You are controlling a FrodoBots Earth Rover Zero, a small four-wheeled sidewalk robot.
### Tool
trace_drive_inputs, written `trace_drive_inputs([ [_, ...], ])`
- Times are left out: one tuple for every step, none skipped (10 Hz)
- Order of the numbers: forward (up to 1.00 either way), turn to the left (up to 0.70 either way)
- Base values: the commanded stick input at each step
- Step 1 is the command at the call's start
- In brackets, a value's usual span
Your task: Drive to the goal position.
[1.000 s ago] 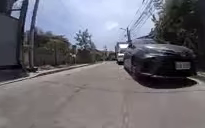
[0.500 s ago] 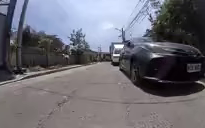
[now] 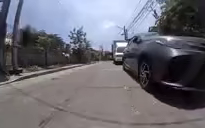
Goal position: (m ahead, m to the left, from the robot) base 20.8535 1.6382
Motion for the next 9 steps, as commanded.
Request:
trace_drive_inputs([
  [1.0, -0.02],
  [1.0, -0.03],
  [1.0, -0.27],
  [1.0, -0.4],
  [1.0, -0.4],
  [1.0, -0.2],
  [1.0, -0.05],
  [1.0, 0.0],
  [1.0, 0.0],
])
